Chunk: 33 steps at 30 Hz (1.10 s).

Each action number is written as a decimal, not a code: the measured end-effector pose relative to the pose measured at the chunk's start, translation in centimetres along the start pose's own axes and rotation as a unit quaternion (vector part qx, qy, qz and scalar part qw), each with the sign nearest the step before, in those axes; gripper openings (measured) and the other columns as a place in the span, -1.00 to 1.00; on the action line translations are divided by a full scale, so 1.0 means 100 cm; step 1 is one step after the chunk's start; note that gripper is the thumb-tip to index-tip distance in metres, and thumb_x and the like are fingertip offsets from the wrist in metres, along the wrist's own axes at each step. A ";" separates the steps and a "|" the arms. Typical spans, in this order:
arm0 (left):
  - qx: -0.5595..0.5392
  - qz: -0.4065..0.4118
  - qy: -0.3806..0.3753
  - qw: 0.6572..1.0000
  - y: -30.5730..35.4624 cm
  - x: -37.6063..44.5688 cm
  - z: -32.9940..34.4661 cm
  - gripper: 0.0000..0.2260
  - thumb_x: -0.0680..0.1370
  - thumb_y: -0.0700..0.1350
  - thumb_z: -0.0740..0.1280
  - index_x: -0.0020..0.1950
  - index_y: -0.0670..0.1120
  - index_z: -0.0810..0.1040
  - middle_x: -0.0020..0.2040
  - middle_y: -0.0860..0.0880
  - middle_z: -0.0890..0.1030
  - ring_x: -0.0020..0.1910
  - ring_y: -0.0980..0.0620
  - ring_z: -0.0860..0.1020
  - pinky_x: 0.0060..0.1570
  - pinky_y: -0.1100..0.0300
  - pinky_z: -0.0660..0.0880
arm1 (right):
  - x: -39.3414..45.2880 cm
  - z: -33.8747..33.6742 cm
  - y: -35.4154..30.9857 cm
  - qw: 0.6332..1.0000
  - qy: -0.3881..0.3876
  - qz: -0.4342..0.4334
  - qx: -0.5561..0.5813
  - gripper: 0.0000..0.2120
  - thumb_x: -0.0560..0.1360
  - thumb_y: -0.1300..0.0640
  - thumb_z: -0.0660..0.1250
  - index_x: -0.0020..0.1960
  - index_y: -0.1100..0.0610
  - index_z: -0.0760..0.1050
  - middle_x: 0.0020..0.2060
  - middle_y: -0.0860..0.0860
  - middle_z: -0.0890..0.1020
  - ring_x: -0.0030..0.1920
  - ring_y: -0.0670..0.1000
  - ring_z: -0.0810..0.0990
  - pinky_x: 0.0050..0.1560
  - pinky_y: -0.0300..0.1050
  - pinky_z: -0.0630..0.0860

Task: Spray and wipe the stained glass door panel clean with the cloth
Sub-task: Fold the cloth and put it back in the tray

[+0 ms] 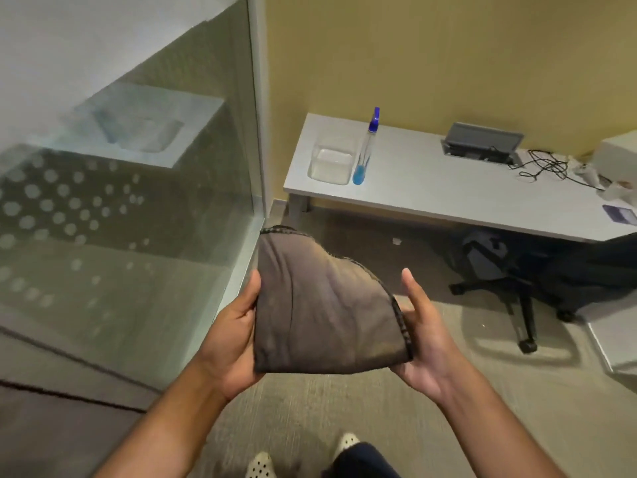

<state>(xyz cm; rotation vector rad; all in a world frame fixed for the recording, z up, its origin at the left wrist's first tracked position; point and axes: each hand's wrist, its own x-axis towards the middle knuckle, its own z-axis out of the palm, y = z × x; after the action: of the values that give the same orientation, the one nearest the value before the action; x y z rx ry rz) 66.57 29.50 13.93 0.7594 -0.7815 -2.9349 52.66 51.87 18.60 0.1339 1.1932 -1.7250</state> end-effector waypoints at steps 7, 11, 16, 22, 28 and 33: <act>0.053 -0.013 0.050 0.997 0.019 0.120 0.035 -0.52 0.63 0.21 0.36 0.36 -0.09 0.77 0.41 -0.16 0.72 0.33 -0.13 0.74 0.16 -0.14 0.74 | 0.088 -0.043 -0.079 0.983 0.042 -0.053 -0.172 -0.69 0.66 0.16 0.36 0.39 0.02 0.58 0.23 0.08 0.74 0.19 0.08 0.76 0.01 -0.07 0.71; 0.094 0.023 0.054 0.994 0.032 0.183 0.077 -0.61 0.68 0.10 0.32 0.40 -0.02 0.74 0.49 -0.14 0.67 0.41 -0.09 0.70 0.24 -0.06 0.73 | 0.130 -0.036 -0.134 0.931 0.080 -0.168 -0.313 -0.55 0.74 0.18 0.20 0.54 -0.21 0.41 0.40 -0.12 0.63 0.37 -0.06 0.61 0.41 0.03 0.56; 0.175 0.078 0.051 0.980 0.040 0.248 0.150 -0.53 0.71 0.21 0.24 0.59 0.11 0.57 0.55 0.00 0.63 0.54 0.00 0.60 0.46 0.07 0.61 | 0.172 -0.017 -0.167 0.847 0.005 -0.242 -0.474 -0.40 0.77 0.04 0.10 0.66 -0.37 -0.08 0.70 -0.26 -0.01 0.72 -0.01 -0.04 0.71 0.15 0.01; 0.171 0.133 0.059 0.974 0.066 0.303 0.180 -0.41 0.63 0.20 0.44 0.64 0.09 0.47 0.52 -0.03 0.65 0.54 -0.03 0.59 0.51 -0.04 0.53 | 0.221 0.007 -0.193 0.852 -0.007 -0.208 -0.480 -0.47 0.79 -0.01 0.00 0.60 -0.35 -0.19 0.68 -0.30 -0.20 0.68 -0.10 -0.32 0.70 0.17 -0.24; 0.063 0.112 0.115 0.985 0.118 0.366 0.164 -0.48 0.67 0.04 0.39 0.62 -0.07 0.50 0.33 -0.14 0.75 0.33 -0.11 0.73 0.28 -0.01 0.66 | 0.265 0.006 -0.239 0.780 -0.068 -0.223 -0.581 -0.41 0.62 -0.03 0.08 0.60 -0.39 0.08 0.66 -0.37 -0.01 0.67 -0.18 -0.34 0.69 0.13 -0.27; -0.052 0.077 0.083 0.992 0.177 0.425 0.144 -0.41 0.62 0.14 0.39 0.53 -0.21 0.60 0.44 -0.27 0.68 0.42 -0.23 0.68 0.52 -0.18 0.50 | 0.354 0.004 -0.291 0.828 0.062 -0.278 -0.482 -0.51 0.61 -0.01 0.43 0.47 -0.19 0.34 0.40 -0.20 0.37 0.41 -0.16 0.42 0.28 -0.28 0.48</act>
<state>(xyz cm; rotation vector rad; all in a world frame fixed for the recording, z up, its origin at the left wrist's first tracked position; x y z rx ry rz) 20.51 15.11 13.91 0.8773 -0.6370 -2.7099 12.90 29.09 17.51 -0.7965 2.2190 -1.3551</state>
